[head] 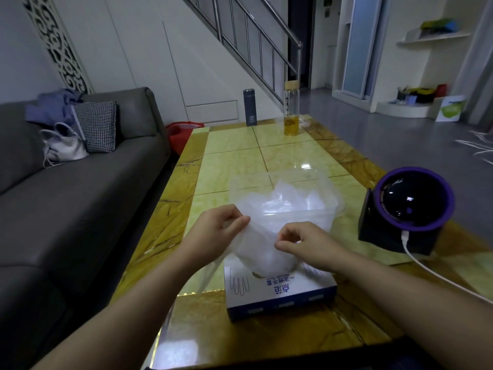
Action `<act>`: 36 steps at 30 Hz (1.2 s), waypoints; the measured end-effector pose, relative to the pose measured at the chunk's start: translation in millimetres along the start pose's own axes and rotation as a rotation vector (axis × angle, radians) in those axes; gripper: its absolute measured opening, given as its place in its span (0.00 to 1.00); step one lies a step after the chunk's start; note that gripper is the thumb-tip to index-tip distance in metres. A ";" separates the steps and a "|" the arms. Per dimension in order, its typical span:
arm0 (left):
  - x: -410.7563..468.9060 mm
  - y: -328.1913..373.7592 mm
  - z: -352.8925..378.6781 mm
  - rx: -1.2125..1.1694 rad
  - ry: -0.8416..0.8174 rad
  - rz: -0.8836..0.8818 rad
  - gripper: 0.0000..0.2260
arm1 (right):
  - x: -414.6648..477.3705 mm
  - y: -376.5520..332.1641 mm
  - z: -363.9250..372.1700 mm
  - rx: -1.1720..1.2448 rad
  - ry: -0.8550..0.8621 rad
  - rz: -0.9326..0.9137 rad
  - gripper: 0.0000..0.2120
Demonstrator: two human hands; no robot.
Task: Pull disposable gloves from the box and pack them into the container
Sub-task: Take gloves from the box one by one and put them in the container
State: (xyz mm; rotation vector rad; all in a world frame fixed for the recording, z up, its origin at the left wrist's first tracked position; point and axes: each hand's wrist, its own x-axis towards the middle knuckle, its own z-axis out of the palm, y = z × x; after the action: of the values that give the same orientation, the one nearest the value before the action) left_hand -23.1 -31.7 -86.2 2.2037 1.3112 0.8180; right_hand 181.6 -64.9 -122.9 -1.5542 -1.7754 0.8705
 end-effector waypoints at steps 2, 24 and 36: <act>-0.8 -3.1 -2.6 0.025 0.027 -0.011 0.11 | 1.1 -0.4 -0.3 0.044 0.024 0.026 0.04; -21.3 -24.5 42.4 0.646 0.180 0.627 0.21 | 7.7 -37.2 -38.8 0.263 0.491 -0.106 0.12; 5.4 25.4 15.8 -0.572 0.090 -0.098 0.40 | -1.8 -49.0 -55.9 0.609 0.263 -0.002 0.06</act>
State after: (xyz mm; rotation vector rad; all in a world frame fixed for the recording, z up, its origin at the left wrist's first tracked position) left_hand 5.7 -39.5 -80.0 1.6573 1.0457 1.1018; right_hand 197.8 -66.7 -50.4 -1.1948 -1.1754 1.0295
